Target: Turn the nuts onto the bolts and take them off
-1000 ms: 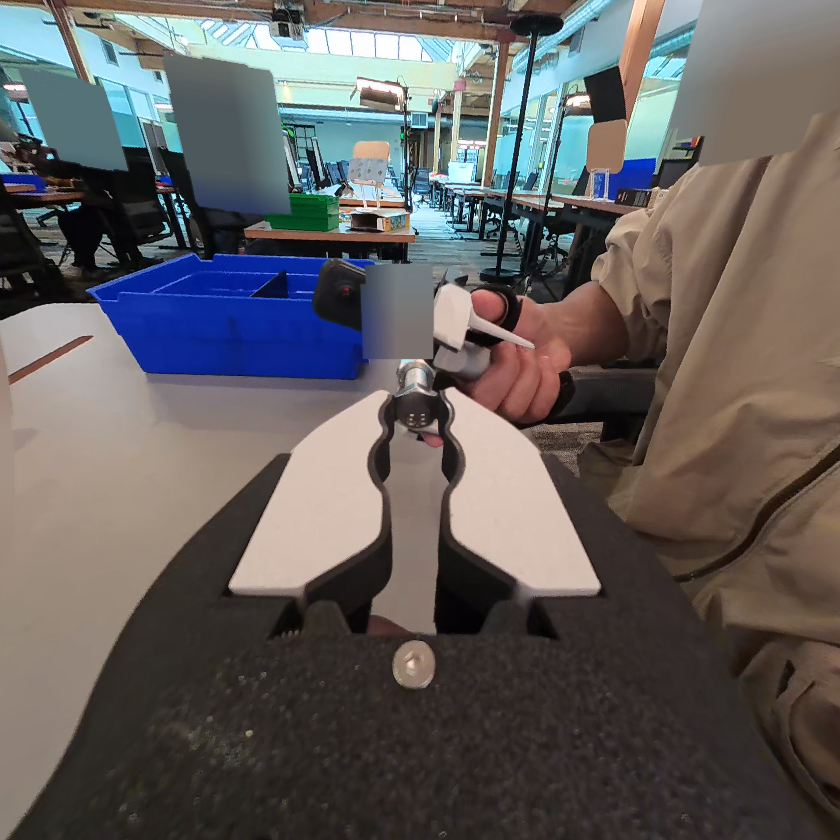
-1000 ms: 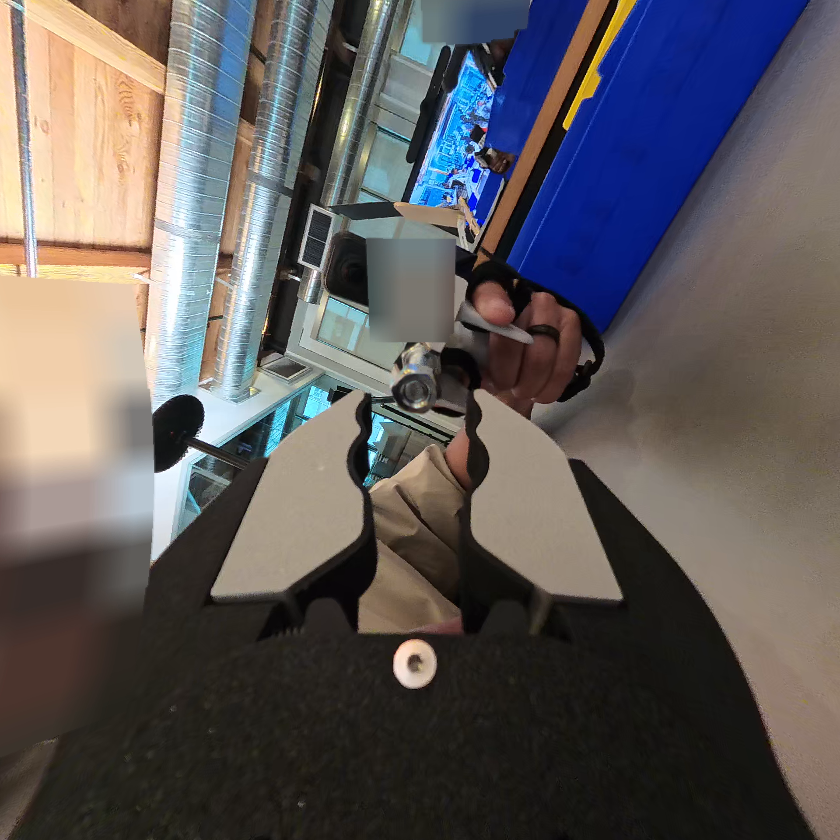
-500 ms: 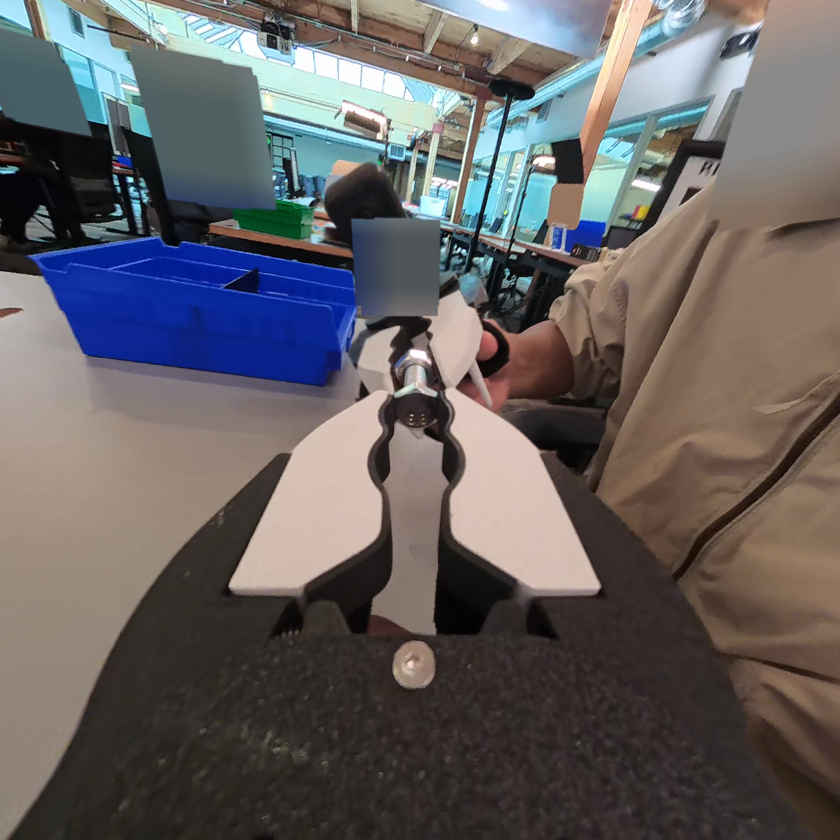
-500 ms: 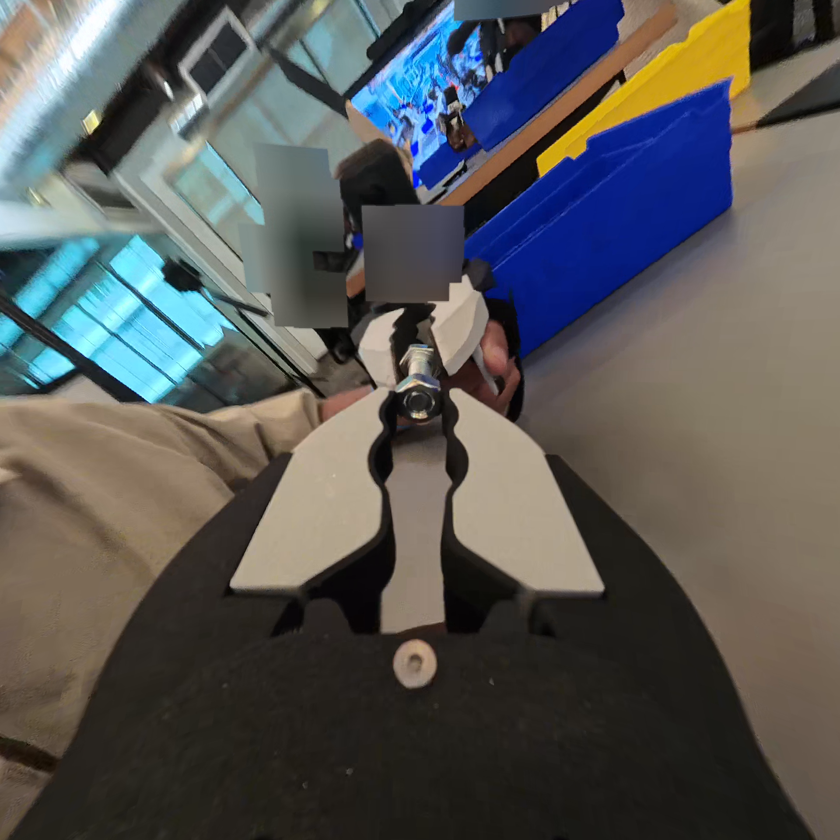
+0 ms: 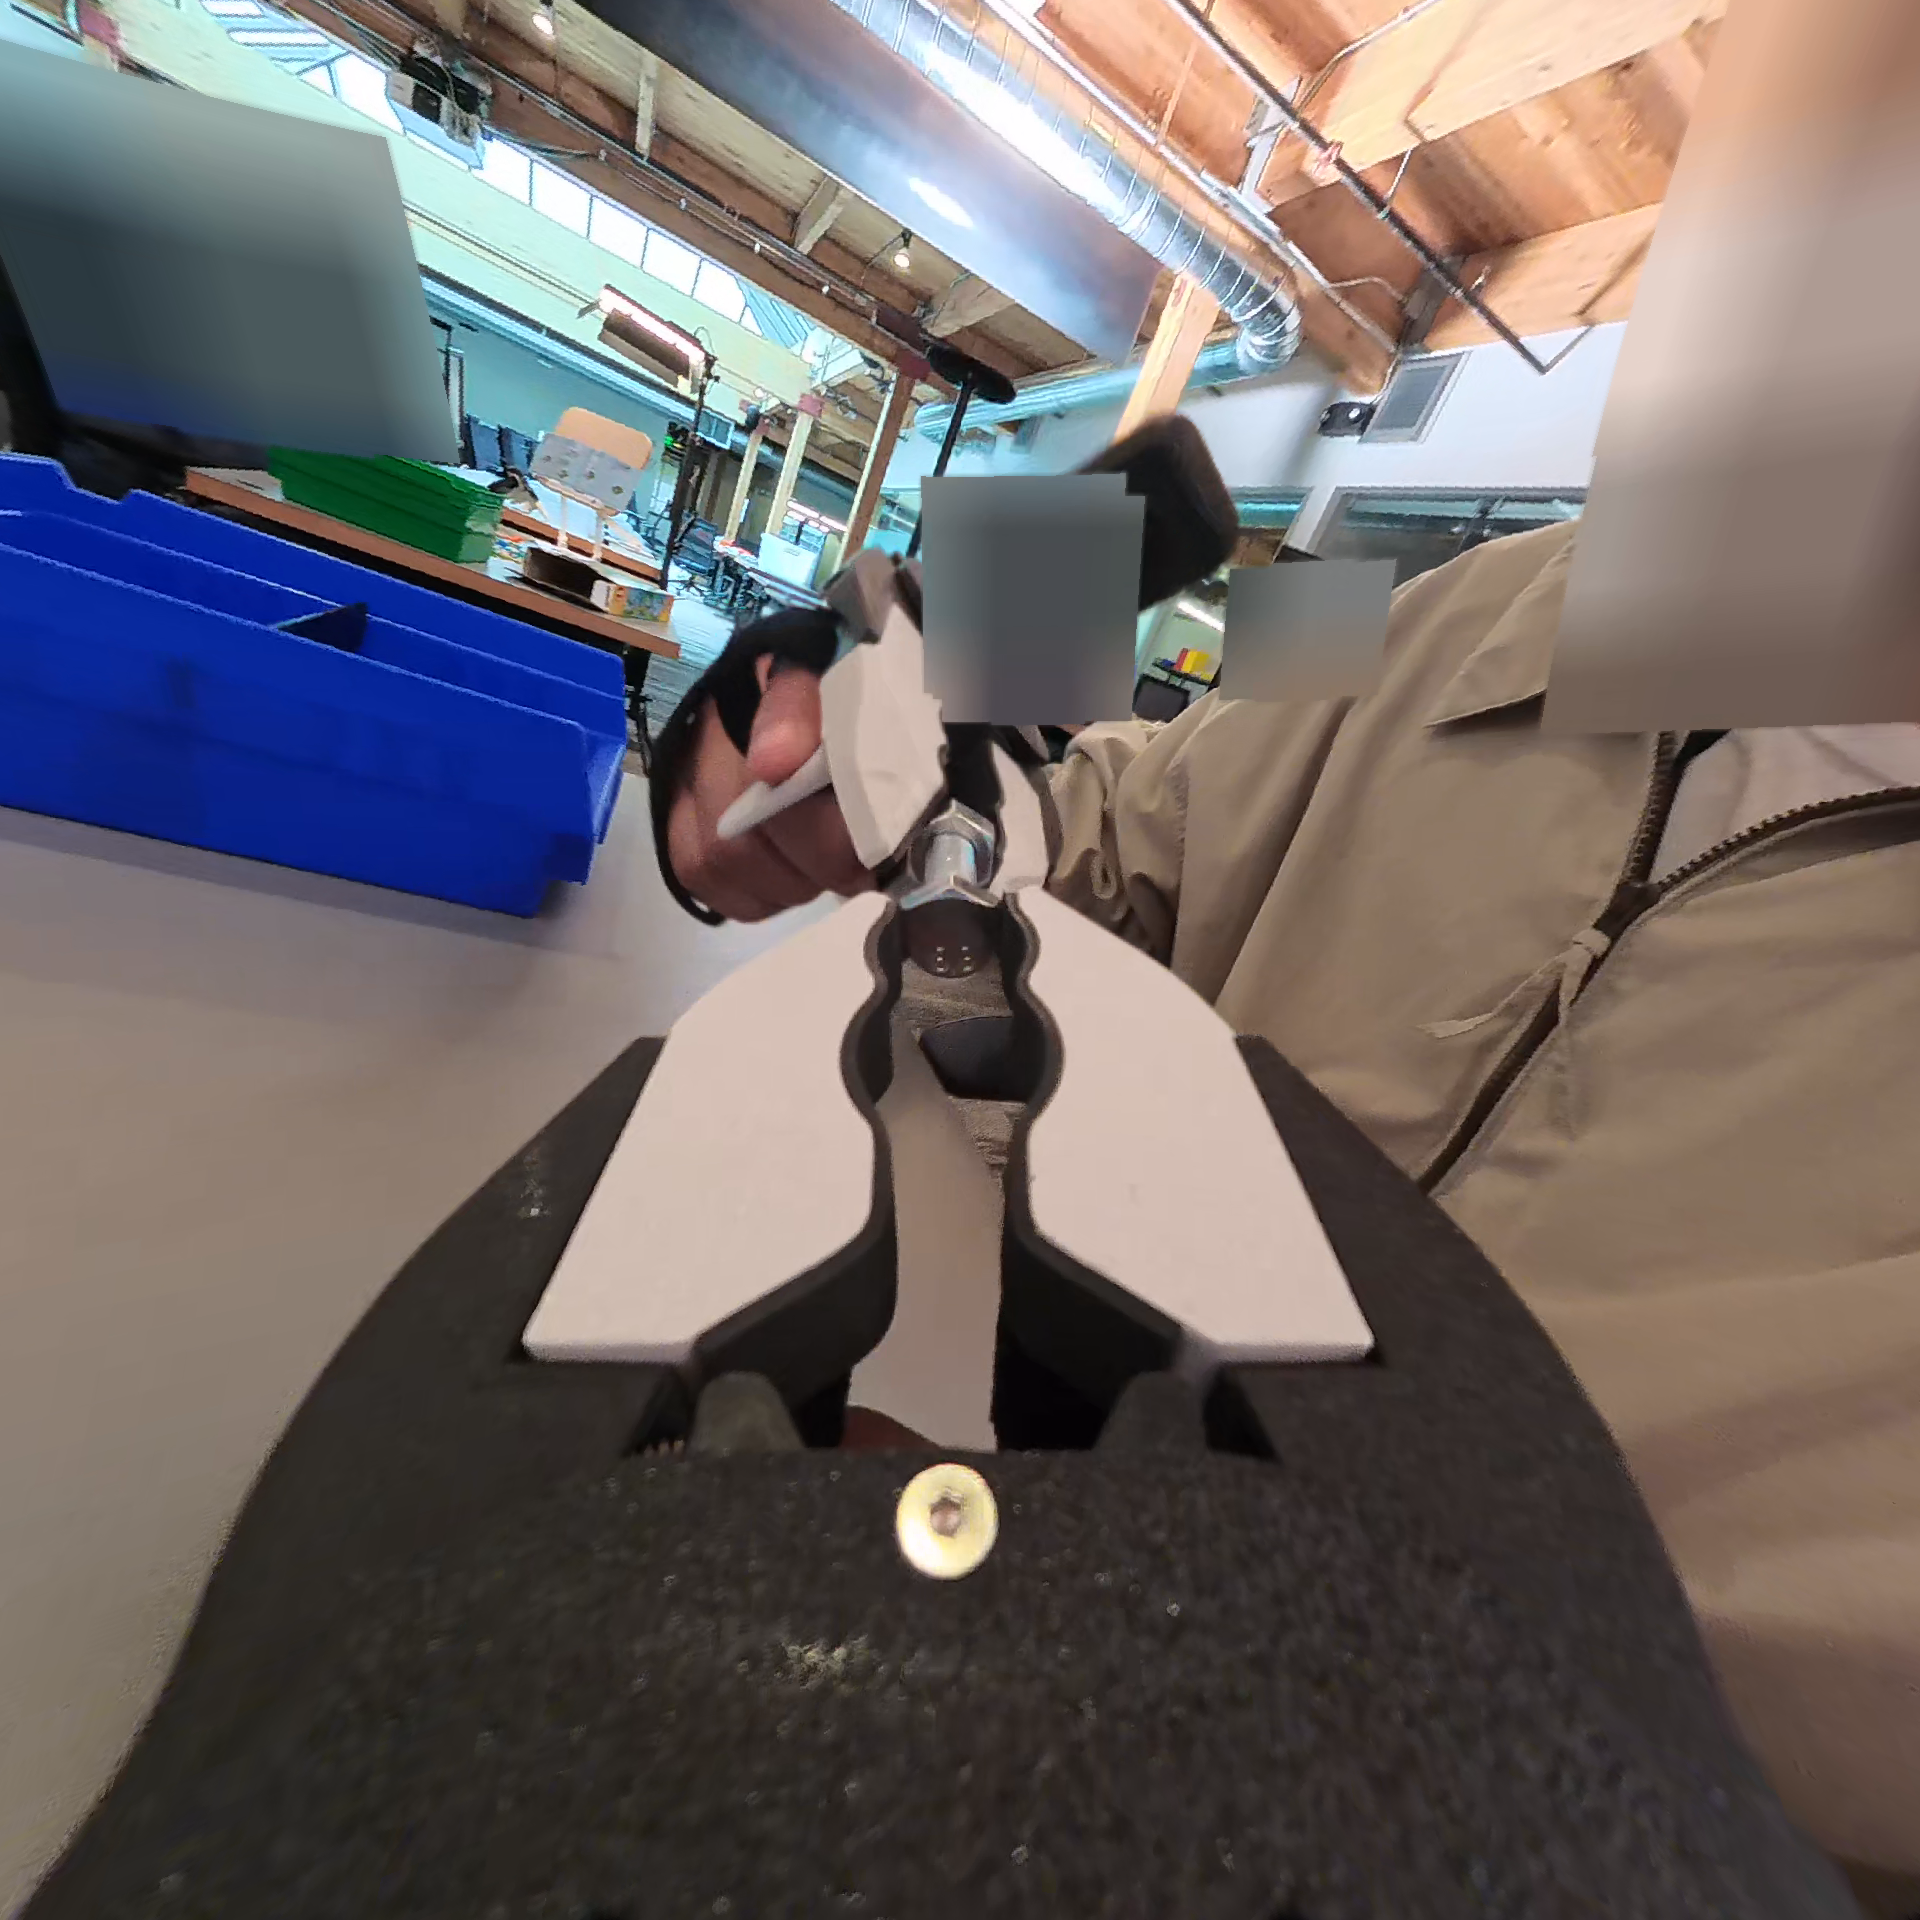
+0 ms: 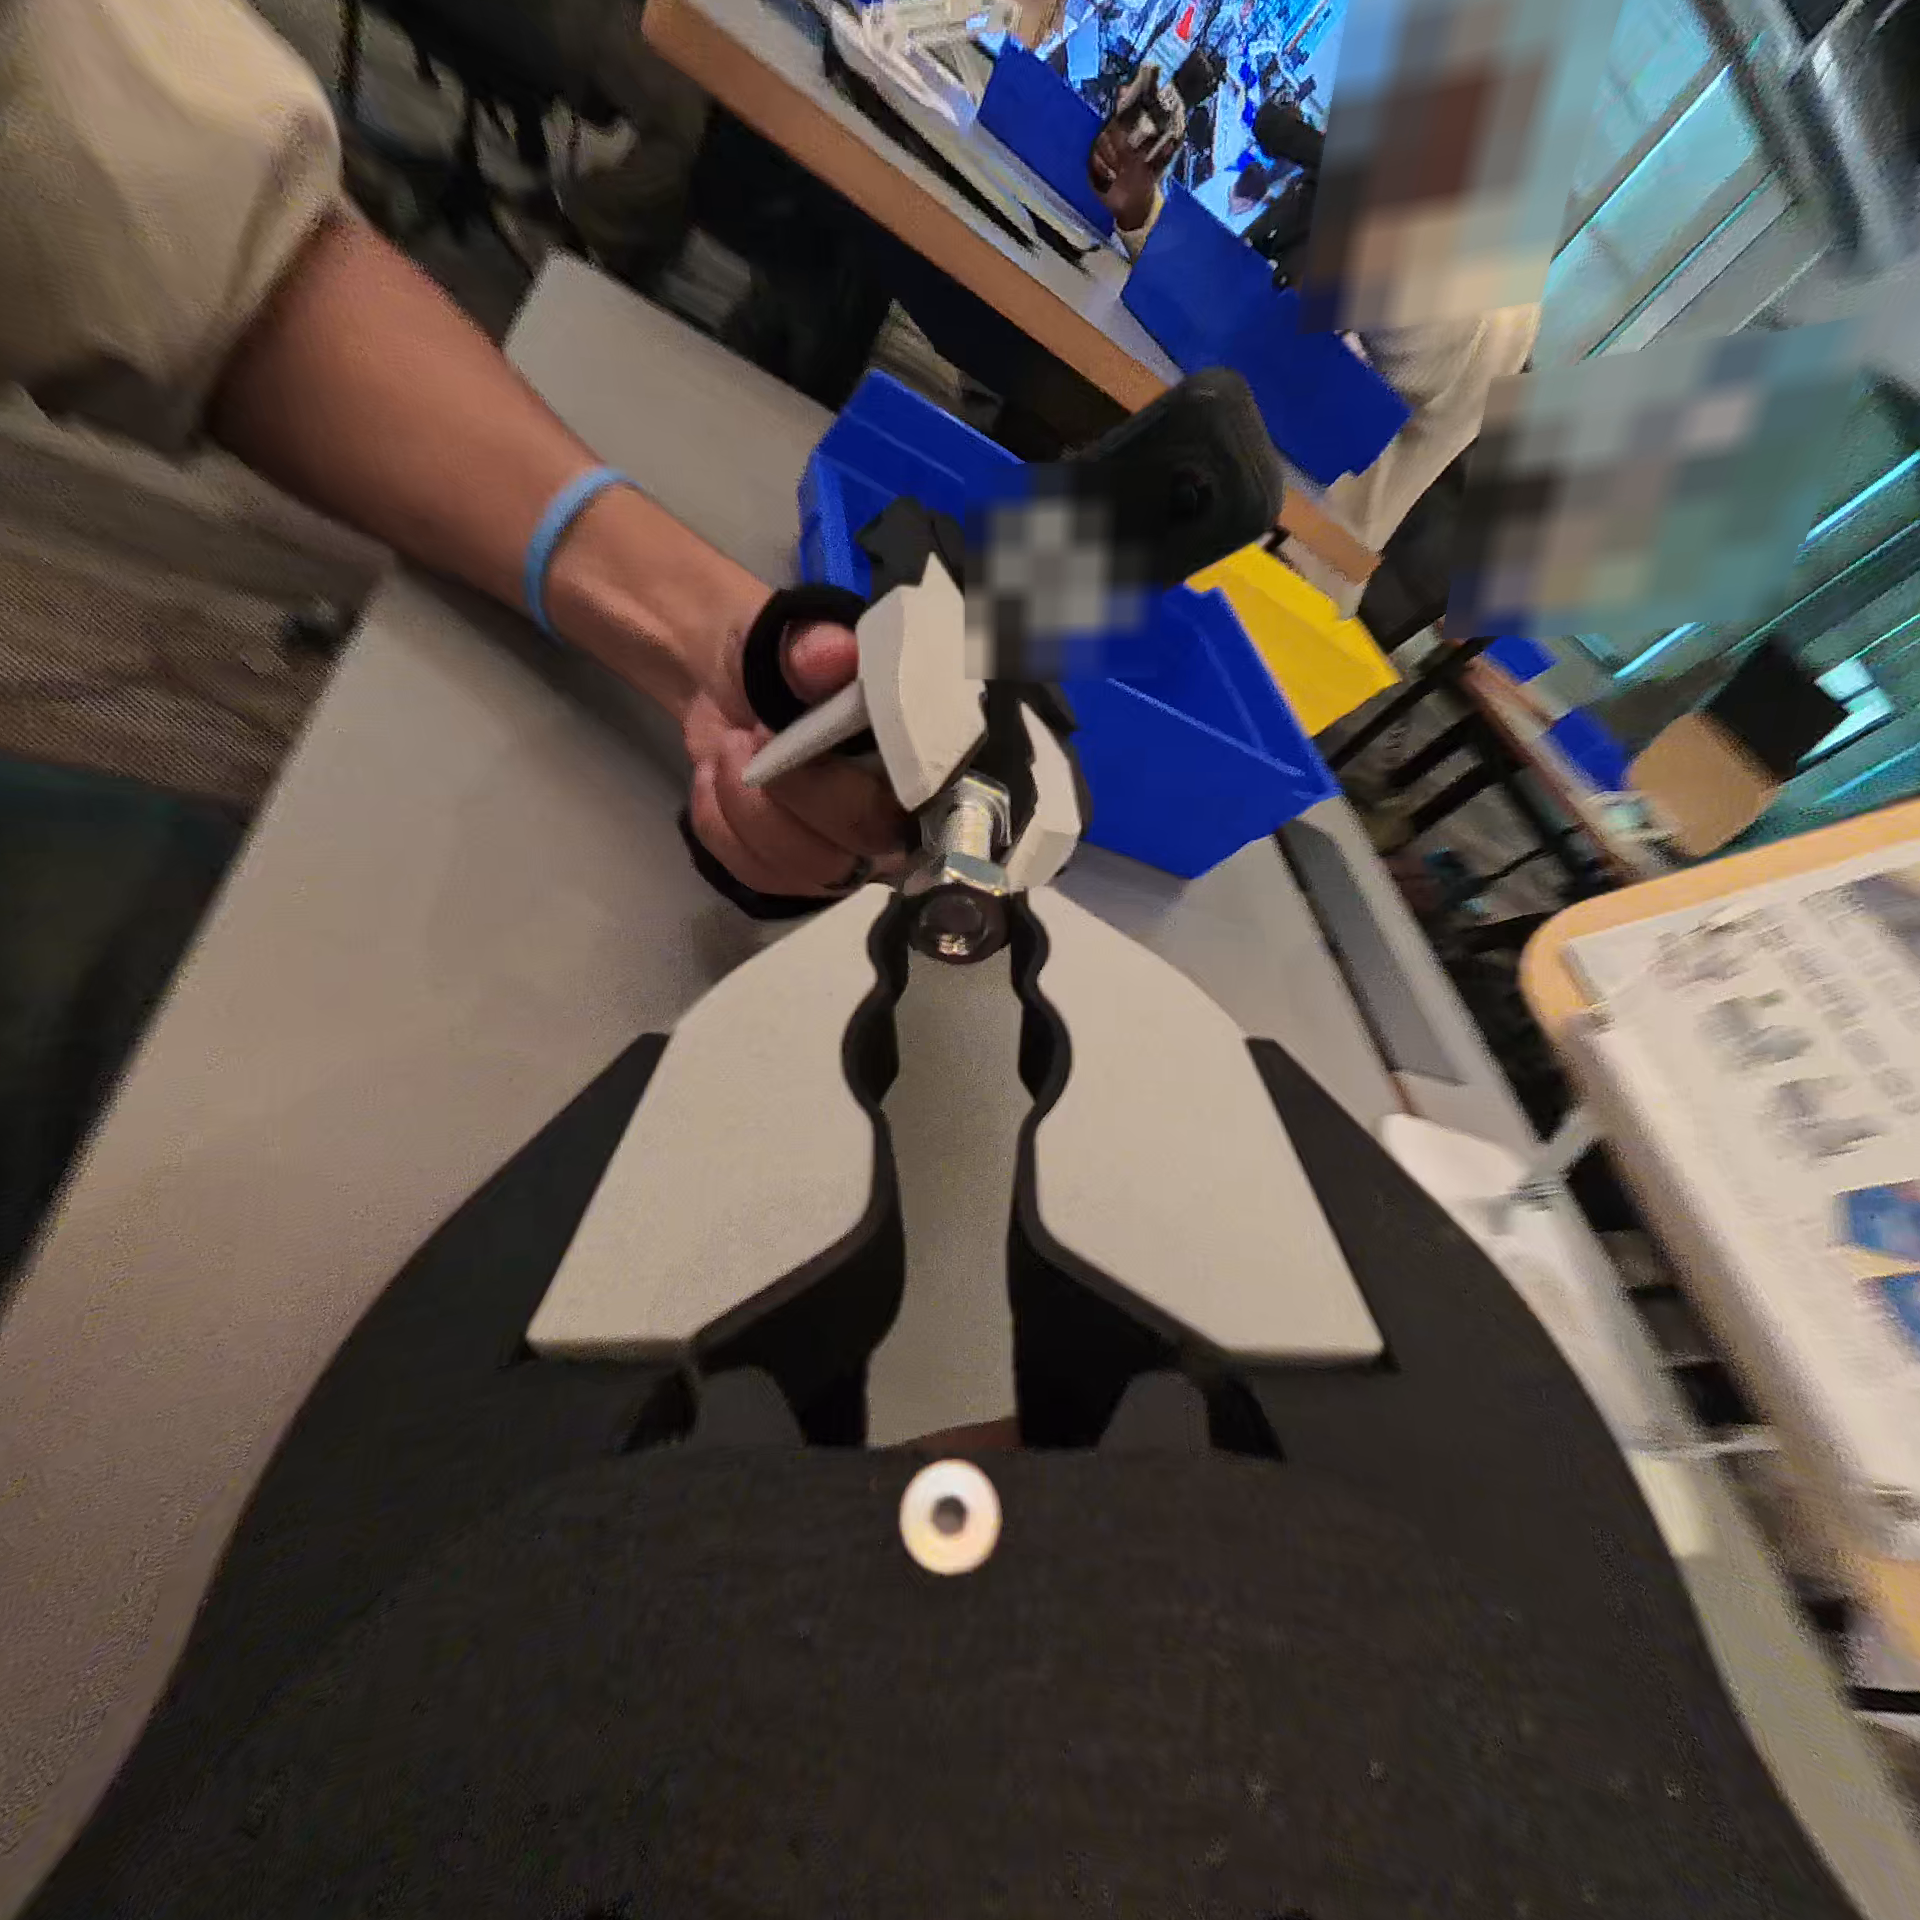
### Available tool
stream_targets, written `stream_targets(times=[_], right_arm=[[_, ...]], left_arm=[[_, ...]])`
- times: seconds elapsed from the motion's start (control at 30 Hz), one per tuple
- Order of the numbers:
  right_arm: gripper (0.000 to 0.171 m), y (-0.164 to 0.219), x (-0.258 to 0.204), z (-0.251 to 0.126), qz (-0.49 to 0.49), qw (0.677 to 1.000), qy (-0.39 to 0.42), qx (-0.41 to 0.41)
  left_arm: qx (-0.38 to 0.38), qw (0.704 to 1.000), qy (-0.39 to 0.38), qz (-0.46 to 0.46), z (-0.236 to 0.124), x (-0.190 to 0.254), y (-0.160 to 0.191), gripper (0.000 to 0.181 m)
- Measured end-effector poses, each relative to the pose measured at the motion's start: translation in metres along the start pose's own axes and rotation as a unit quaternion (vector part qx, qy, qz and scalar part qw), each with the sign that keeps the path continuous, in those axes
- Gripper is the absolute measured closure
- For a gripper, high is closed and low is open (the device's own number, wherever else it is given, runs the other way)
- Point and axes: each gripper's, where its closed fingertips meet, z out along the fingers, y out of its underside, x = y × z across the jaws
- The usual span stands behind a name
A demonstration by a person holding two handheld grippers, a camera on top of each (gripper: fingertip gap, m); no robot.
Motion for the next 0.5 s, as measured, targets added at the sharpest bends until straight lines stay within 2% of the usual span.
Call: stream_targets(times=[0.17, 0.3, 0.5], right_arm=[[0.152, -0.002, 0.001, 0.0, -0.183, 0.981, 0.047, -0.031], [0.152, -0.004, -0.001, -0.002, -0.325, 0.941, 0.077, -0.052], [0.153, -0.013, -0.008, -0.004, -0.476, 0.871, 0.112, -0.05]], left_arm=[[0.007, 0.999, 0.028, -0.032, -0.001, 0.002, 0.0, 0.164], [0.005, 0.997, 0.053, -0.058, 0.0, 0.006, 0.003, 0.164], [0.0, 0.993, 0.089, -0.082, 0.002, 0.014, 0.005, 0.164]])
